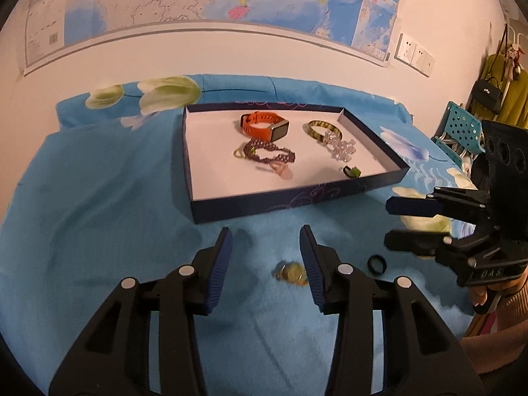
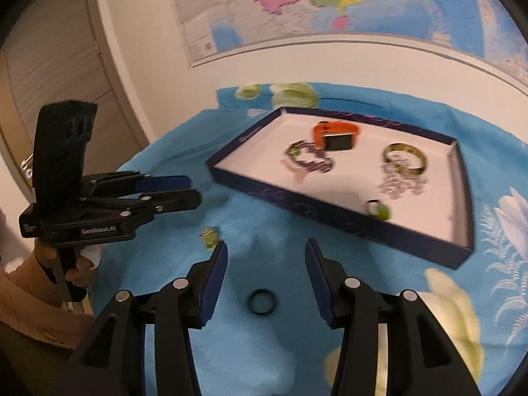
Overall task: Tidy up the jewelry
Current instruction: 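Move both tools back out of the box toward the rings on the cloth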
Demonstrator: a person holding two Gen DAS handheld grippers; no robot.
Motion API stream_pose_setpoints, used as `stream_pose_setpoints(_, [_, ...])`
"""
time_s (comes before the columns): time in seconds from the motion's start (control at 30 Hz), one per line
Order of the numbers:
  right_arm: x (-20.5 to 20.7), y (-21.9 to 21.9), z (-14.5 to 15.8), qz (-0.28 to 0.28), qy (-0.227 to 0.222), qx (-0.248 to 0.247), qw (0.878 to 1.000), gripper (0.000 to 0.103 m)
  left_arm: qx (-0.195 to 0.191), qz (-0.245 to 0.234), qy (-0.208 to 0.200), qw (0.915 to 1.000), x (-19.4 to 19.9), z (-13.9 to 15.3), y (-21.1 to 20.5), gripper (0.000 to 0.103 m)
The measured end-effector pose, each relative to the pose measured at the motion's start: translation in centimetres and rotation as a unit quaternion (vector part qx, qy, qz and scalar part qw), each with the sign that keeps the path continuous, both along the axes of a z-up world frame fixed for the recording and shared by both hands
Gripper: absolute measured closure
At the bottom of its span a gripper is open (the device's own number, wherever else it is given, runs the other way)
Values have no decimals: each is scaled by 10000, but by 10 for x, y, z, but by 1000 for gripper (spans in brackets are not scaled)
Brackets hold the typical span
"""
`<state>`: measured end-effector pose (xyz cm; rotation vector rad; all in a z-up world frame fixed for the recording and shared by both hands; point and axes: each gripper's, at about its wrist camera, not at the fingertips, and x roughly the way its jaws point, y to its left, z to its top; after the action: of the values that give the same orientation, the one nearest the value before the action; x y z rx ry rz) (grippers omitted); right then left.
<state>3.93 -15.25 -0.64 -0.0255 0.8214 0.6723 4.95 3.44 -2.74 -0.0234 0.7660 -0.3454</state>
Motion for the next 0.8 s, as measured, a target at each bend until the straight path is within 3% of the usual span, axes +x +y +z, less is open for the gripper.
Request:
stream_pose_setpoints(0.2, [-1,33,-9,366,123,-7,9993,60,0,43,93,9999,-5,-5,7,66])
stream_pose_setpoints(0.43, [9,59,-22,530,383,-88,9978,76,-26,47,103,9999,-8,-6,9,67])
stream_pose_setpoints(0.8, [20,58,-31,463,732,97,9962,102,-105,-21,175,9998,-8,-10,11,67])
